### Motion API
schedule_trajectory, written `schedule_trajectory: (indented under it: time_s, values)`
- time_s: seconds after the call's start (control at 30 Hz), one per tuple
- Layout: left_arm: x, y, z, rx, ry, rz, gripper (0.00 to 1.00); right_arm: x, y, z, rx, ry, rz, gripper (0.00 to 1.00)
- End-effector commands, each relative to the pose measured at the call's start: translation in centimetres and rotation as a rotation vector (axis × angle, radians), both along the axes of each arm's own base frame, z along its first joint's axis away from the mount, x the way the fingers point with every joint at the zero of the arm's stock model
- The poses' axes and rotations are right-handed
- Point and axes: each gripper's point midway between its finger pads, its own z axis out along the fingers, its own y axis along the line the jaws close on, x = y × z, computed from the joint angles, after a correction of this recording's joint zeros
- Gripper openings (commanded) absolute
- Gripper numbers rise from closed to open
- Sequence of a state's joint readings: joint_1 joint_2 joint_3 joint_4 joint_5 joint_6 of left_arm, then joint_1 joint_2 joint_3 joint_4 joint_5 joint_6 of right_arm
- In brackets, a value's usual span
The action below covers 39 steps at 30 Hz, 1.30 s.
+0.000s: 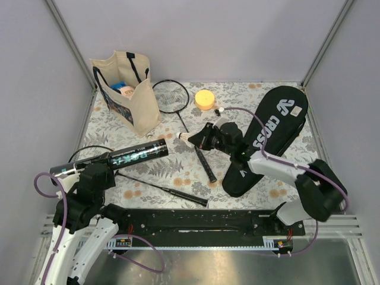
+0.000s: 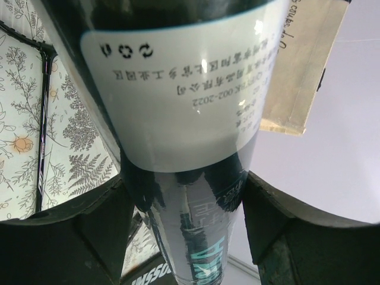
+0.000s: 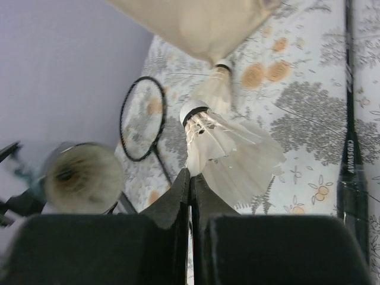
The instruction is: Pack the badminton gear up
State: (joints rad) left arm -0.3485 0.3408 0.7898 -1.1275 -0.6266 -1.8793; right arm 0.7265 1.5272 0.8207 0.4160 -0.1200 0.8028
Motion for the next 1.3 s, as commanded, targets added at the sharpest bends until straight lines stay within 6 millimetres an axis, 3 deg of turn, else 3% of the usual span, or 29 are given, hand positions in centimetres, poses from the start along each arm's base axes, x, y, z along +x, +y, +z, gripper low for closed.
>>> schedule_trajectory:
  time_s: [0.0,0.23,0.4,0.6,0.93,1.27]
  values:
    - [1.1,-1.1,1.1,-0.03,-0.028,-0.03,0.38,-4.0,-1.0,4.3,0.024,-0.152,0.156,0.01]
    - [1.9,-2.4,0.8,-0.06,-0.011,-0.082,0.38,-8.2,-4.3,7.5,0.058,-0.245,0.191,0.04]
    - [2.5,-3.7,0.6,-0.093,-0.009,-0.125,0.38,-9.7,-4.4,8.2,0.11,-0.252,0.235,0.04]
    - [3.4,-5.2,1.0,-0.095,-0.002,-0.202,0.38,-10.2,-4.2,8.5,0.138,-0.263,0.259,0.05]
    - [4.4,-7.9,0.1,-0.181,0.007,-0.293,0.37,-10.0,-1.6,9.3,0.203,-0.294,0.372,0.07]
    - [4.8,-8.6,0.4,-0.175,0.005,-0.333,0.36,-9.8,0.7,9.9,0.288,-0.303,0.452,0.08]
